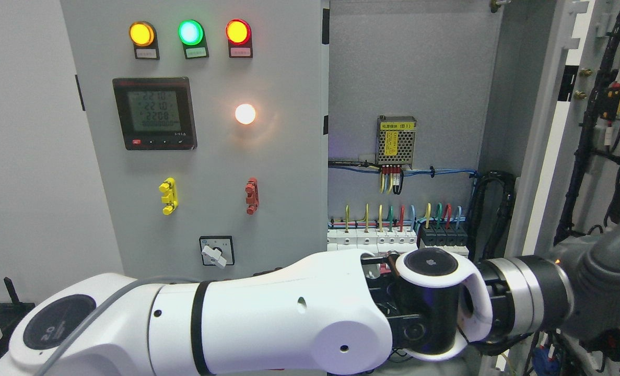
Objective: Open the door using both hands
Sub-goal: 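Extend the left arm to swing the door fully open, then withdraw the left hand from the door down out of view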
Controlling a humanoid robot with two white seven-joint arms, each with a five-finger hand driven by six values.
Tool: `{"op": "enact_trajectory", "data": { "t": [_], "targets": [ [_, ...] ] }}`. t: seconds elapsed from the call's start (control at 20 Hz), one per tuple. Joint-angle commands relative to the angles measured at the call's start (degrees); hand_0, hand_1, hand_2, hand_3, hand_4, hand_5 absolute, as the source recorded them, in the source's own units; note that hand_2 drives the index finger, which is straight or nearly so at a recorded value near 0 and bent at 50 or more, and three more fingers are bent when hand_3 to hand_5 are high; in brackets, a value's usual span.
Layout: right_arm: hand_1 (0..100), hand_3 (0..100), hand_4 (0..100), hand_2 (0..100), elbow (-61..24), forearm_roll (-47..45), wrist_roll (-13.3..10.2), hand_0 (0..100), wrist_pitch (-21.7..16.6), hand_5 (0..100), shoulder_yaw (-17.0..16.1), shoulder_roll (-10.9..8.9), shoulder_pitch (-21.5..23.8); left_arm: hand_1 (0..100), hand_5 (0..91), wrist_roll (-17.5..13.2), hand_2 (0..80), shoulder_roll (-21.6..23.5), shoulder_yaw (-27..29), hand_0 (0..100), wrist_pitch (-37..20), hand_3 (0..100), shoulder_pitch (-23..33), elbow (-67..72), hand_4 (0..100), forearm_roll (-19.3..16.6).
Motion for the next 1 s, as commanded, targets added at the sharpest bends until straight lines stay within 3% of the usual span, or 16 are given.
{"op": "enact_trajectory", "data": {
  "t": [0.0, 0.5, 0.7, 0.95],
  "targets": [
    [0, 0, 0, 0, -0.05, 0.53, -0.01, 11, 0.02, 0, 0.00, 0.01, 0.00, 0, 0.0, 0.29, 0.0, -2.95, 0.00, 0, -0.03, 0, 0.05, 1.70, 3, -0.80],
    [0, 0, 0, 0, 0.04, 0.53, -0.01, 11, 0.02, 0, 0.00, 0.01, 0.00, 0, 0.0, -0.50, 0.0, -0.67, 0.09, 0, 0.41, 0, -0.04, 1.52, 3, -0.62],
    [0, 0, 0, 0, 0.04, 0.53, -0.01, 11, 0.02, 0, 0.00, 0.01, 0.00, 0, 0.0, -3.92, 0.0, 6.52, 0.09, 0, 0.76, 0, 0.49, -0.93, 3, -0.36],
    [0, 0, 0, 0, -0.05, 0.53, -0.01, 11, 0.02, 0, 0.00, -0.08, 0.00, 0, 0.0, -11.21, 0.0, 19.26, 0.53, 0, 1.63, 0, 4.35, -6.38, 3, -1.23]
  ]
}}
